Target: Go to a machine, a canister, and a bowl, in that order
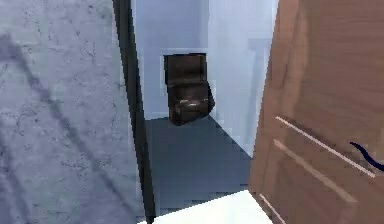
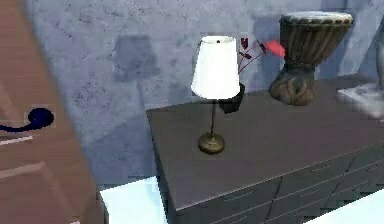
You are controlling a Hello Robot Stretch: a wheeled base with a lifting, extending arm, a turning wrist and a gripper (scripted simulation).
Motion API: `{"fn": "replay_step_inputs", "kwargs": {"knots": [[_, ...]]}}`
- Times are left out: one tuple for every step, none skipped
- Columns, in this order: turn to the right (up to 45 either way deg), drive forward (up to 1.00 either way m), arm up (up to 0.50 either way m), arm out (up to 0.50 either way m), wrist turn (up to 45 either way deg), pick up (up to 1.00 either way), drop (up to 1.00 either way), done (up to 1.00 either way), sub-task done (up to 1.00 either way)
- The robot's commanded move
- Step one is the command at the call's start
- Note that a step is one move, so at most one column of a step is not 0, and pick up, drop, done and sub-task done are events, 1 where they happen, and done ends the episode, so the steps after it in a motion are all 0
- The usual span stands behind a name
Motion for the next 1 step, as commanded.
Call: {"fn": "replay_step_inputs", "kwargs": {"knots": [[0.0,1.00,0.00,0.00,0.0,0.00,0.00,0.00,0.00]]}}
